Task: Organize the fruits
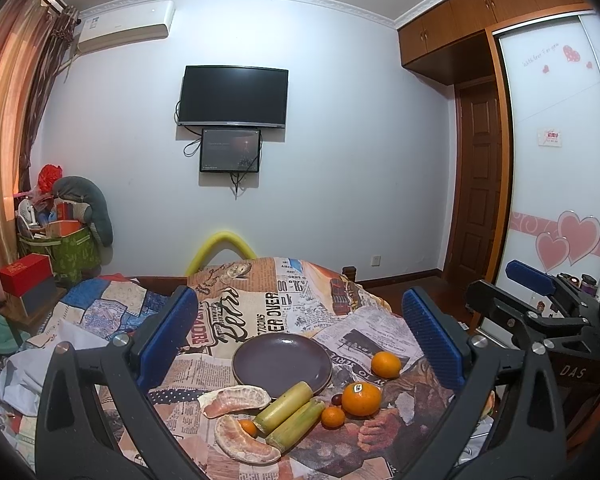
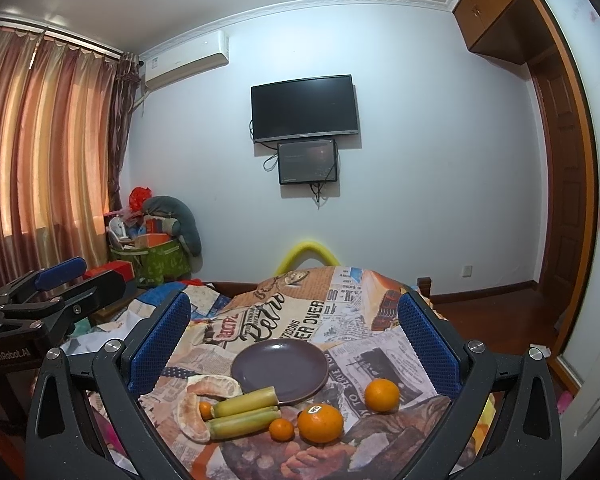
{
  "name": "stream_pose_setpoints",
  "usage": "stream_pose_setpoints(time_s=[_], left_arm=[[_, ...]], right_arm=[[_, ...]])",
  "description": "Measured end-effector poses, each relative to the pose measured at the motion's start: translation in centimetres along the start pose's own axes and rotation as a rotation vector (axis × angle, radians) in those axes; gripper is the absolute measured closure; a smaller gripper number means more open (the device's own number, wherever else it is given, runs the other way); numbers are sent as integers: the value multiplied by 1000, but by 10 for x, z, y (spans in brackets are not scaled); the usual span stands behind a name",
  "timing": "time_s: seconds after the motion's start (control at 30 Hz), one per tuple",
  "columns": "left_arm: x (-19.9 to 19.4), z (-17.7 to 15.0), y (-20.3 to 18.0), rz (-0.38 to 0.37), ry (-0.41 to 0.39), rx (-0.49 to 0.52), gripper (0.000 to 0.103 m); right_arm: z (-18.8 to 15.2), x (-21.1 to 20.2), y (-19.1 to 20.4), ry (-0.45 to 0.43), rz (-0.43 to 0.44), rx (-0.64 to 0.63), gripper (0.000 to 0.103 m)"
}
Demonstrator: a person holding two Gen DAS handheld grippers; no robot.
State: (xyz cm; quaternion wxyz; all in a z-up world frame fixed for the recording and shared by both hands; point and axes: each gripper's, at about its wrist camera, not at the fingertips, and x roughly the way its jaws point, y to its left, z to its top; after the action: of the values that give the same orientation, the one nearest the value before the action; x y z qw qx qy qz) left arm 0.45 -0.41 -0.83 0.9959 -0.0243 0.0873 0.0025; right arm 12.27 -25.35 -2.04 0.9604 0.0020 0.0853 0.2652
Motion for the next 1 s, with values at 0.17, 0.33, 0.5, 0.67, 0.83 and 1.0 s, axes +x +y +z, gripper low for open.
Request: stream_pose_setpoints(time_s=[0.17,0.33,0.5,0.67,0.83,1.0], left_arm=[[1,0,0,1,4,-1,0],[10,-3,2,18,25,8,0],[32,-18,13,44,102,32,0],[60,-42,30,47,219,29,0],[86,-71,49,52,332,9,0],[111,-99,64,61,439,-22,2]], right_arm=[[-2,1,-1,5,3,-1,0],[-7,7,-3,24,0,2,0],[-17,19,-10,70,-11,5,0],[-36,41,-20,156,-21,-5,0],[-63,67,-27,275,-2,0,0],[-86,88,-31,381,-1,-12,0]])
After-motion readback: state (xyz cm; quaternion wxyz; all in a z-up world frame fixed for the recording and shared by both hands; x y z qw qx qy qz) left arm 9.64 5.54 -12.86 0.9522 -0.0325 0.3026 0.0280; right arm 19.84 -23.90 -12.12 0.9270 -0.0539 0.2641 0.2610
